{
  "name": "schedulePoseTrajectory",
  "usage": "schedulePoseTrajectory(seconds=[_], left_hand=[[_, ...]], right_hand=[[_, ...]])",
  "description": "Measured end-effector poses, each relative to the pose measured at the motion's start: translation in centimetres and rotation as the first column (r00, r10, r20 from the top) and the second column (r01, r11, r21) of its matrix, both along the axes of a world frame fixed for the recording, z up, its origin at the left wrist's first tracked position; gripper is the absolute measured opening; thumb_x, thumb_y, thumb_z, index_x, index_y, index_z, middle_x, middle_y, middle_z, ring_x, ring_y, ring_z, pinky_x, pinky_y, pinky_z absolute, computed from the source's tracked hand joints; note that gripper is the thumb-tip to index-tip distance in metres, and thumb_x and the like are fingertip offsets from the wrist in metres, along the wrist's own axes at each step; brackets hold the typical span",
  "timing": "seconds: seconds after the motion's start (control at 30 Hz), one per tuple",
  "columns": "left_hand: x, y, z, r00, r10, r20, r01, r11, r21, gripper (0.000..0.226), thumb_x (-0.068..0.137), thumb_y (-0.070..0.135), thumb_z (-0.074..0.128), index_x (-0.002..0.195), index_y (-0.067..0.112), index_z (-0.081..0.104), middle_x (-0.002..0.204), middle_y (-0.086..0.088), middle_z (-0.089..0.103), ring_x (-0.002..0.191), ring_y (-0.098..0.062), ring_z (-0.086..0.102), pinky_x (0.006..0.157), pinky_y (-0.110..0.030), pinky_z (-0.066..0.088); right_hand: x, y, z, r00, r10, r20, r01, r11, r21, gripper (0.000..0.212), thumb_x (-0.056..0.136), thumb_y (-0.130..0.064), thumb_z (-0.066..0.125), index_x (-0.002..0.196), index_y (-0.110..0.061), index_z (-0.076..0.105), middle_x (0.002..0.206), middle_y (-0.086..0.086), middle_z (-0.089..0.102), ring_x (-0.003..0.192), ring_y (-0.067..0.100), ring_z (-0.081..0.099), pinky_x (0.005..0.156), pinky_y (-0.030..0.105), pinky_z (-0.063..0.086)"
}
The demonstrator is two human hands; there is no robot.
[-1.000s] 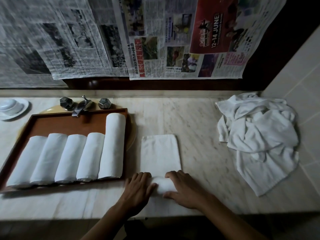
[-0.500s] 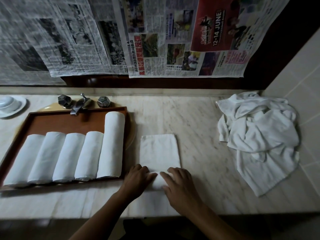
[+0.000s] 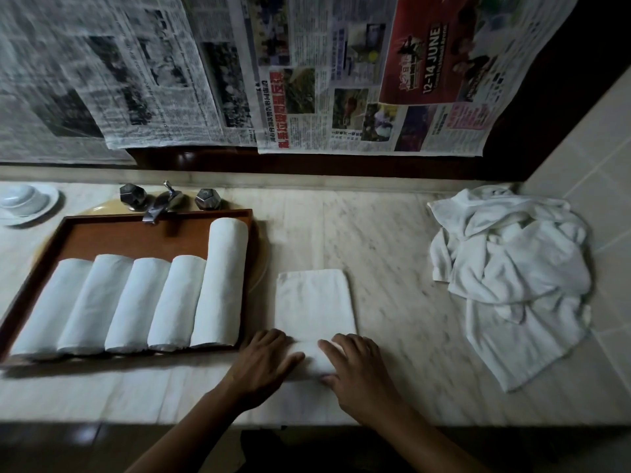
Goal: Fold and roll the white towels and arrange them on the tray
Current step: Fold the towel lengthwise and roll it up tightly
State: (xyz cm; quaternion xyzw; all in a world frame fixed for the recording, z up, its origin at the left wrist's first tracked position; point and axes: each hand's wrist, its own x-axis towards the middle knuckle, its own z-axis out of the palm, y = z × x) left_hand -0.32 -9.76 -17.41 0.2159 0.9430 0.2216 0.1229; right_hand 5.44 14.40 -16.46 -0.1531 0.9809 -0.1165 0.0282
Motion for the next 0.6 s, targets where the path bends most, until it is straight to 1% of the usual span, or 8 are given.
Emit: schedulePoseTrajectory(seconds=[0.1, 0.17, 0.27, 0.33, 0.4, 0.47, 0.53, 0.6], left_hand=[[1.8, -0.2, -0.2, 0.999, 0.024, 0.040, -0.025, 0.999, 0.039, 0.075, 0.091, 0.085, 0.021, 0.131, 0.033, 0.057, 0.129, 0.019, 0.055, 0.120, -0.006, 0.047, 0.102, -0.035, 0.038], [2.7, 0.0, -0.3, 0.995, 0.072, 0.071, -0.076, 0.995, 0.066, 0.077, 0.088, 0.088, 0.020, 0.133, 0.035, 0.054, 0.131, 0.022, 0.054, 0.122, -0.005, 0.046, 0.102, -0.037, 0.036], [3.2, 0.6, -0.4, 0.993, 0.111, 0.043, -0.113, 0.992, 0.047, 0.070, 0.087, 0.089, 0.019, 0.125, 0.041, 0.053, 0.127, 0.025, 0.056, 0.117, -0.007, 0.049, 0.092, -0.036, 0.034], [3.0, 0.9, -0.5, 0.991, 0.133, 0.029, -0.134, 0.990, 0.042, 0.071, 0.086, 0.090, 0.016, 0.119, 0.041, 0.056, 0.120, 0.023, 0.058, 0.112, -0.008, 0.050, 0.087, -0.036, 0.035], [2.4, 1.0, -0.9, 0.986, 0.165, 0.026, -0.166, 0.984, 0.062, 0.072, 0.086, 0.091, 0.017, 0.113, 0.041, 0.061, 0.113, 0.021, 0.060, 0.106, -0.009, 0.052, 0.086, -0.038, 0.039], [1.6, 0.9, -1.6, 0.985, 0.169, 0.024, -0.171, 0.982, 0.081, 0.066, 0.089, 0.089, 0.023, 0.106, 0.040, 0.064, 0.104, 0.020, 0.062, 0.099, -0.011, 0.054, 0.088, -0.038, 0.043], [0.9, 0.9, -1.9, 0.986, 0.165, 0.027, -0.167, 0.981, 0.099, 0.062, 0.091, 0.086, 0.026, 0.100, 0.040, 0.067, 0.099, 0.019, 0.065, 0.092, -0.011, 0.055, 0.087, -0.036, 0.044], [0.3, 1.1, -1.6, 0.987, 0.161, 0.024, -0.163, 0.982, 0.100, 0.061, 0.092, 0.083, 0.029, 0.096, 0.040, 0.071, 0.096, 0.018, 0.068, 0.088, -0.011, 0.057, 0.085, -0.034, 0.043]], right_hand=[[1.0, 0.4, 0.1, 1.000, 0.015, 0.012, -0.014, 1.000, -0.011, 0.061, 0.082, -0.054, 0.062, 0.138, -0.030, 0.052, 0.133, -0.003, 0.055, 0.117, 0.024, 0.056, 0.099, 0.047, 0.049], [1.5, 0.5, 0.3, 1.000, 0.008, 0.025, -0.007, 1.000, -0.016, 0.060, 0.082, -0.057, 0.059, 0.136, -0.032, 0.053, 0.130, -0.005, 0.055, 0.116, 0.023, 0.055, 0.099, 0.047, 0.048], [1.5, 0.7, 0.7, 0.999, 0.004, 0.050, -0.003, 1.000, -0.014, 0.059, 0.083, -0.059, 0.056, 0.136, -0.033, 0.052, 0.127, -0.007, 0.054, 0.116, 0.022, 0.053, 0.105, 0.049, 0.041], [1.0, 0.8, 0.9, 0.997, 0.005, 0.072, -0.006, 1.000, 0.008, 0.059, 0.084, -0.060, 0.052, 0.137, -0.034, 0.050, 0.128, -0.008, 0.053, 0.119, 0.022, 0.051, 0.113, 0.052, 0.033], [0.6, 0.6, 1.0, 0.995, -0.005, 0.097, 0.004, 1.000, 0.014, 0.060, 0.085, -0.059, 0.049, 0.139, -0.033, 0.048, 0.130, -0.008, 0.052, 0.123, 0.022, 0.049, 0.118, 0.056, 0.023], [0.7, 0.4, 1.2, 0.998, -0.016, 0.056, 0.016, 1.000, 0.014, 0.059, 0.085, -0.054, 0.052, 0.138, -0.029, 0.051, 0.132, -0.005, 0.053, 0.123, 0.024, 0.050, 0.118, 0.058, 0.022], [1.5, -0.1, 1.3, 0.999, -0.013, -0.038, 0.013, 1.000, -0.014, 0.056, 0.084, -0.042, 0.055, 0.137, -0.023, 0.056, 0.134, 0.000, 0.055, 0.121, 0.027, 0.054, 0.115, 0.055, 0.027], [2.5, -0.7, 1.1, 0.994, 0.004, -0.110, -0.009, 0.999, -0.045, 0.058, 0.082, -0.028, 0.059, 0.139, -0.021, 0.056, 0.139, 0.005, 0.055, 0.124, 0.029, 0.054, 0.114, 0.053, 0.029]])
